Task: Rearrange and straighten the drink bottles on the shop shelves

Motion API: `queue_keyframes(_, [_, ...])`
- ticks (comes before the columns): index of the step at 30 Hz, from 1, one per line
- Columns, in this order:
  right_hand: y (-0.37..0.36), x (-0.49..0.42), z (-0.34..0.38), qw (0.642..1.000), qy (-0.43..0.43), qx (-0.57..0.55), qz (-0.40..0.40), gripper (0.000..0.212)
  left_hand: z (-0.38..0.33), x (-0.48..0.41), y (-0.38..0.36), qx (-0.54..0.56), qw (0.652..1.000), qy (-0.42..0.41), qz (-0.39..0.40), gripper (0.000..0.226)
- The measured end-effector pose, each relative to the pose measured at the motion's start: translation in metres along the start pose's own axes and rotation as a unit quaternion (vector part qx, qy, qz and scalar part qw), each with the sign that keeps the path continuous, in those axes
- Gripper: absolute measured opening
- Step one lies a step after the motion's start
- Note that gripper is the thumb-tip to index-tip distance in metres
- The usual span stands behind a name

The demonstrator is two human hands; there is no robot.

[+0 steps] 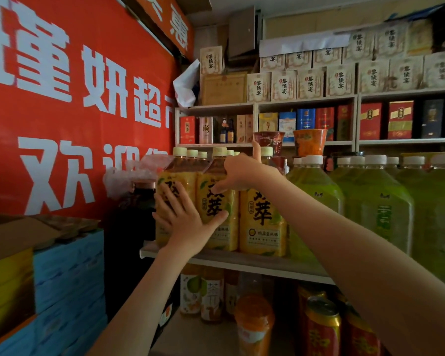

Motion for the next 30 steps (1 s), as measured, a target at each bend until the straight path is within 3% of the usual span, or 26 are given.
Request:
queue_keyframes(7, [0.000,-0.002,0.003,0.999,-0.007,0.040,-0.013,0.045,0.001,-0.002,-0.001,-0.003,1.000,-0.001,0.005,0.125])
queue_keyframes(13, [0.004,0.004,0.001,0.999,-0.011,0.045,-0.028,0.060,0.002,-0.001,-0.001,0.006,1.000,-0.010,-0.007,0.123])
queue_keyframes(21, [0.006,0.009,0.006,0.998,-0.035,0.055,-0.017,0.064,0.000,0.003,0.003,0.018,0.999,-0.032,-0.032,0.116])
queue_keyframes(26, [0.004,0.026,0.010,0.991,-0.054,0.062,-0.108,0.065,-0.023,0.011,-0.011,-0.013,0.996,-0.077,-0.045,0.104])
queue_keyframes(30, [0.015,0.058,0.005,0.976,-0.069,0.054,-0.201,0.045,-0.036,0.021,-0.015,0.000,0.993,-0.075,-0.094,0.098])
Point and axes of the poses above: each hand's wrist, its own x-axis away from the middle knuckle, its own y-axis out of the back of the hand, z = x × y, the point moved 7 cm from there along -x, towards the middle knuckle, and after that the axes turned 10 degrees about x, right-handed, at the moved point
